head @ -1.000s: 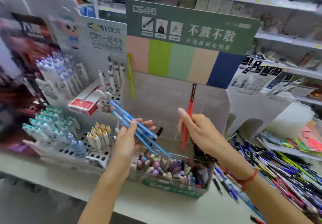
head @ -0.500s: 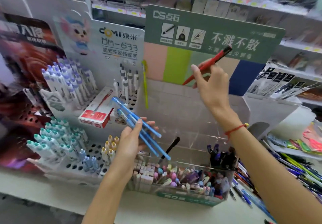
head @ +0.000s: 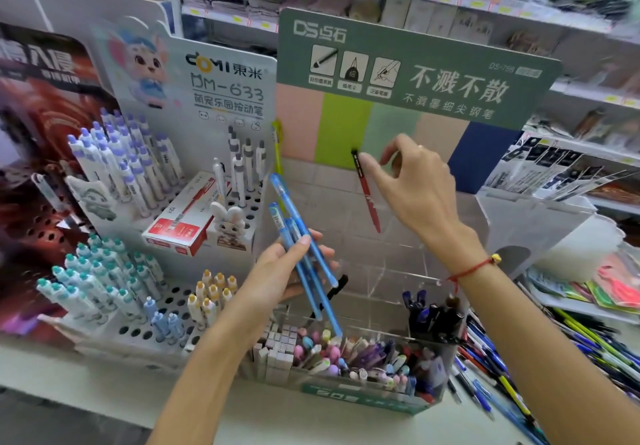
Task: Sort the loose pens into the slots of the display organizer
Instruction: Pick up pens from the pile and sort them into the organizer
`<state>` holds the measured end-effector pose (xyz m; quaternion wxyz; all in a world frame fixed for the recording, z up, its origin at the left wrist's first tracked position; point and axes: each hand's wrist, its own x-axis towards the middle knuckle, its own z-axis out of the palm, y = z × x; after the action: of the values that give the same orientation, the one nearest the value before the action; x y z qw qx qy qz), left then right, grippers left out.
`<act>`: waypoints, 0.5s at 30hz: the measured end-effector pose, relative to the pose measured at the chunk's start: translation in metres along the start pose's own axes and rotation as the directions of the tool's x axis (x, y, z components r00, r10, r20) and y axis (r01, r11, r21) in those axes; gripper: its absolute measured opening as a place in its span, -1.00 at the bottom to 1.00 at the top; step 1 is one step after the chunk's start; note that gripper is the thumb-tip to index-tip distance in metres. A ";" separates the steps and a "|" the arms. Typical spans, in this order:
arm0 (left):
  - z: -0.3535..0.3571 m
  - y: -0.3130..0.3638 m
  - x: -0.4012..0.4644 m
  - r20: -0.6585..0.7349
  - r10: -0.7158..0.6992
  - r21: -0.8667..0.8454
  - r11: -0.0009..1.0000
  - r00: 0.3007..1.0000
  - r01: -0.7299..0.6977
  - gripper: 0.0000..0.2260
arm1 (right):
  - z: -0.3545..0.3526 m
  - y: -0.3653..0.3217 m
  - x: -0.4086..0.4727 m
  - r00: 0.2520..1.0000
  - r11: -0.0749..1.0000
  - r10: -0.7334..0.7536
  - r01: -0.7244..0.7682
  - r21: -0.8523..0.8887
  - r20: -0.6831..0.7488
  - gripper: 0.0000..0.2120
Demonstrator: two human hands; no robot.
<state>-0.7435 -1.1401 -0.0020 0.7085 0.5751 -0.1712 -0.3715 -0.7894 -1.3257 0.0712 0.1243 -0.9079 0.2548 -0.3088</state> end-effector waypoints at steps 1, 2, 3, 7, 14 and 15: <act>0.002 0.000 0.000 0.039 -0.025 0.008 1.000 0.999 0.025 -0.82 | -0.001 -0.005 -0.005 0.994 0.991 -0.024 0.009 0.136 0.107 -0.64; 0.004 0.000 -0.001 0.077 -0.047 0.023 0.999 0.996 0.045 -0.82 | 0.002 -0.011 -0.010 0.959 0.966 -0.069 -0.005 0.260 0.275 -0.65; 0.007 0.000 -0.001 0.109 -0.061 0.044 0.997 0.992 0.056 -0.82 | 0.007 -0.015 -0.015 0.893 0.939 -0.123 -0.036 0.342 0.432 -0.65; 0.015 0.001 -0.001 0.126 -0.064 0.036 0.998 0.990 0.059 -0.81 | 0.021 -0.015 -0.023 0.837 0.822 -0.205 -0.134 0.554 0.508 -0.84; 0.025 0.005 0.007 -0.020 0.112 -0.179 0.977 0.993 -0.114 -0.81 | 0.014 0.001 -0.033 0.862 0.815 -0.230 -0.083 0.574 0.451 -0.87; 0.027 0.014 0.011 -0.056 0.194 -0.269 0.942 0.979 -0.202 -0.81 | 0.012 0.007 -0.034 0.907 0.862 -0.187 -0.033 0.506 0.377 -0.83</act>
<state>-0.7499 -1.1662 0.0167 0.8173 0.4568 -0.1651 -0.3100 -0.8077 -1.3122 0.0416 0.3942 -0.8980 0.0964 -0.1701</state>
